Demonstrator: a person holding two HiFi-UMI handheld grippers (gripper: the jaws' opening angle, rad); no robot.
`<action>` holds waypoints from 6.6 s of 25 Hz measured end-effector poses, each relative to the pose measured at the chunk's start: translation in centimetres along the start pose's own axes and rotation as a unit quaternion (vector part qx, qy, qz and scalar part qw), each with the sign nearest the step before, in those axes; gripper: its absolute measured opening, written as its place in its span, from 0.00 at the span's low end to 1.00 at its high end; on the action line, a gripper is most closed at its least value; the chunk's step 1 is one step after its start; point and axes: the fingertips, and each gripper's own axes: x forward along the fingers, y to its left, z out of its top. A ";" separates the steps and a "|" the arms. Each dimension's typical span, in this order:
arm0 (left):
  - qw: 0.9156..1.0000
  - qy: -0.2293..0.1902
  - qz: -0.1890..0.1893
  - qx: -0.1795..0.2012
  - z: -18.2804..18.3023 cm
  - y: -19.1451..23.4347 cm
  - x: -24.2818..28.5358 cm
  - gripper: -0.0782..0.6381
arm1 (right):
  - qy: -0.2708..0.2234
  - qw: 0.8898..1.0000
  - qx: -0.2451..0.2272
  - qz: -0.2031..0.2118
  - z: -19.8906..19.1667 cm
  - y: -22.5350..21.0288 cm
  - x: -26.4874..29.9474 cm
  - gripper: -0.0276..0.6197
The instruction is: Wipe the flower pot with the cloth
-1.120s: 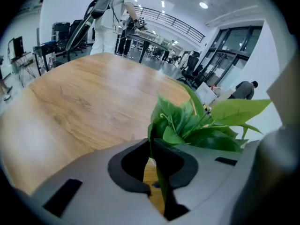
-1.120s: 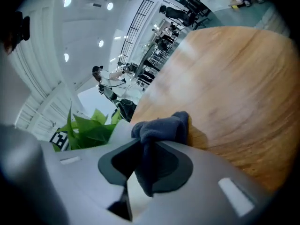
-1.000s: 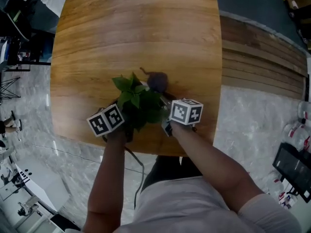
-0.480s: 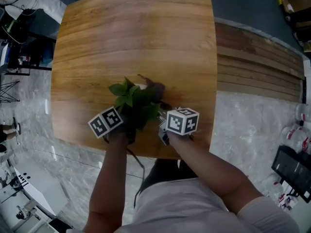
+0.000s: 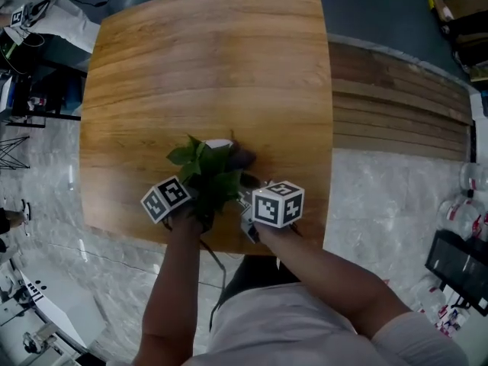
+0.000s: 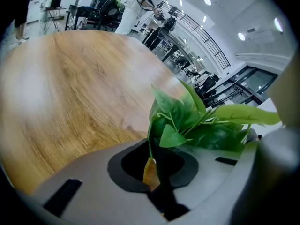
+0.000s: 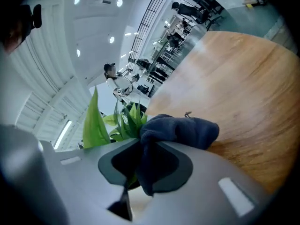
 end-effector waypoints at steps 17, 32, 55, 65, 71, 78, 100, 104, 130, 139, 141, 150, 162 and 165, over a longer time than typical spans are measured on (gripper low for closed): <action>0.936 0.057 0.044 0.344 -0.6 -3.6 -0.4 0.16 | -0.006 0.999 -0.030 0.012 3.0 -2.3 -4.1 0.14; 0.869 0.115 0.034 0.480 0.0 -7.1 1.2 0.16 | 0.010 1.000 -0.024 -0.003 5.1 -6.0 -3.8 0.14; 0.867 0.145 0.044 0.475 -0.1 -8.9 2.5 0.16 | 0.025 1.000 -0.007 -0.010 7.2 -5.9 -4.6 0.14; 0.891 0.121 0.042 0.436 0.8 -8.9 3.7 0.16 | -0.023 0.996 0.087 -0.024 5.1 -12.8 -1.6 0.14; 0.896 0.133 0.050 0.420 -0.2 -8.0 3.1 0.16 | 0.003 0.998 0.066 -0.014 5.2 -6.9 -5.3 0.14; 0.904 0.118 0.047 0.409 0.5 -8.9 3.5 0.16 | 0.015 0.994 0.087 -0.059 3.7 -11.8 -3.2 0.14; 0.930 -0.041 0.004 0.366 2.9 -13.5 -7.1 0.19 | -0.040 0.993 -0.094 -0.060 9.3 2.0 -11.8 0.14; 0.931 -0.084 -0.037 0.354 3.4 -16.5 -11.7 0.19 | -0.058 0.988 -0.138 -0.045 11.0 6.4 -12.7 0.14; 0.831 -0.313 -0.170 0.427 4.5 -31.7 -40.3 0.12 | -0.174 0.874 -0.450 -0.054 14.2 37.2 -20.3 0.14; 0.826 -0.325 -0.170 0.428 5.8 -31.7 -42.0 0.12 | -0.201 0.861 -0.462 -0.071 15.3 39.4 -20.4 0.14; 0.825 -0.324 -0.171 0.431 5.6 -32.0 -41.8 0.12 | -0.199 0.861 -0.462 -0.074 15.2 39.0 -20.4 0.14; 0.822 -0.320 -0.179 0.436 5.2 -32.1 -41.4 0.12 | -0.203 0.859 -0.463 -0.082 14.8 38.9 -20.0 0.14; 0.822 -0.317 -0.183 0.436 5.8 -32.8 -40.9 0.12 | -0.207 0.861 -0.458 -0.080 15.7 39.1 -19.8 0.14; 0.823 -0.316 -0.183 0.436 5.9 -32.9 -40.9 0.12 | -0.209 0.861 -0.456 -0.078 15.9 39.4 -19.9 0.14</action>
